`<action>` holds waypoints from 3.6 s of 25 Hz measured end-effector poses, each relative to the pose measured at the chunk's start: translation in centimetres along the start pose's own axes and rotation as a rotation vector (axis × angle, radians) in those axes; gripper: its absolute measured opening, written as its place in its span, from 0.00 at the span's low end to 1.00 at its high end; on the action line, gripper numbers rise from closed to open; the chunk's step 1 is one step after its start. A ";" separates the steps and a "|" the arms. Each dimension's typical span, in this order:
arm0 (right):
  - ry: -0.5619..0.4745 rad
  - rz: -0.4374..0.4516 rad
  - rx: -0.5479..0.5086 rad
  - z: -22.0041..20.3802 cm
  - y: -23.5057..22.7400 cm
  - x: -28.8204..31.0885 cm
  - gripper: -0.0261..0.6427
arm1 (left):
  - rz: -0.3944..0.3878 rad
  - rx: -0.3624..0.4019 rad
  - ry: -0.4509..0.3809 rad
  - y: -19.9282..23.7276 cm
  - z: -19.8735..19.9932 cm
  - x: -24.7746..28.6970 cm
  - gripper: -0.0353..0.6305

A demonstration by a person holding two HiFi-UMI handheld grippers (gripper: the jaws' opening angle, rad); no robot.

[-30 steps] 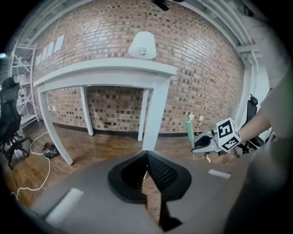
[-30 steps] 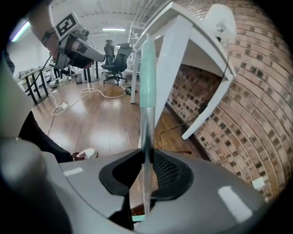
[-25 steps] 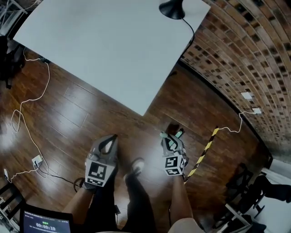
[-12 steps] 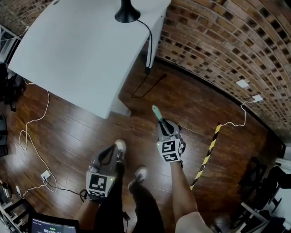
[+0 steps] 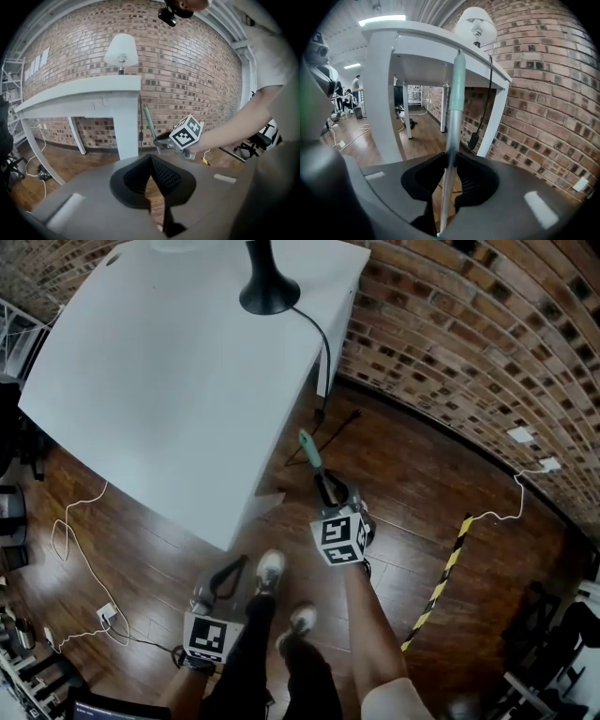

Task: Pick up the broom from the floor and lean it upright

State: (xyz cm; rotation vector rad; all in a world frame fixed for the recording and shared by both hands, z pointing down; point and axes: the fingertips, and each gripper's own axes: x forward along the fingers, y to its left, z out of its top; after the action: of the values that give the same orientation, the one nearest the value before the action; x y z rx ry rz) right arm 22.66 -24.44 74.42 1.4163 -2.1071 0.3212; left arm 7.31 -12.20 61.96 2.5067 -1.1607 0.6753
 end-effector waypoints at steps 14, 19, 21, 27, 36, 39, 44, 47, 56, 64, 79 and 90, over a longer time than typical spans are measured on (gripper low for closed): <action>-0.057 -0.043 -0.002 5.5 -2.1 3.6 0.18 | -0.037 0.023 0.032 3.9 -0.1 2.1 0.06; -0.080 -0.052 0.004 5.6 -2.2 4.5 0.19 | -0.056 -0.038 0.019 3.8 0.4 2.6 0.06; -0.085 -0.068 -0.009 5.7 -2.6 5.0 0.20 | -0.065 -0.064 0.013 3.7 0.3 2.8 0.06; -0.087 -0.084 -0.035 6.5 -3.2 6.0 0.28 | -0.109 -0.091 0.009 3.4 -0.5 2.4 0.06; -0.081 -0.118 -0.017 6.5 -3.8 6.2 0.31 | -0.106 -0.094 0.013 4.4 -1.5 2.6 0.06; -0.080 -0.128 -0.002 6.3 -3.7 5.8 0.32 | -0.101 -0.107 0.017 4.7 -1.3 2.5 0.06; -0.074 -0.145 0.015 5.1 -3.4 4.2 0.30 | -0.097 -0.054 0.031 4.7 -1.8 2.2 0.06; -0.059 -0.138 0.016 4.4 -3.1 2.9 0.28 | -0.093 -0.031 0.030 4.5 -1.8 2.0 0.06; -0.150 -0.209 0.088 6.5 -3.9 -5.1 0.06 | -0.068 -0.008 0.007 3.1 -0.5 -0.2 0.06; -0.213 -0.161 0.122 8.8 -0.4 -15.0 0.06 | -0.022 -0.013 -0.046 1.5 3.3 -3.0 0.06; -0.369 -0.179 0.110 19.0 2.7 -39.0 0.06 | -0.040 0.111 -0.287 -5.9 17.7 -16.3 0.06; -0.474 -0.238 0.117 25.8 3.8 -49.8 0.06 | -0.004 0.138 -0.377 -6.7 24.2 -24.8 0.06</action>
State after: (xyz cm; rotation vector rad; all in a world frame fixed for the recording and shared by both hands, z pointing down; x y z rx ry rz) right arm 24.38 2.60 25.14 1.9433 -2.2731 0.0102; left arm 5.53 -3.09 27.85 2.8371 -1.2650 0.2947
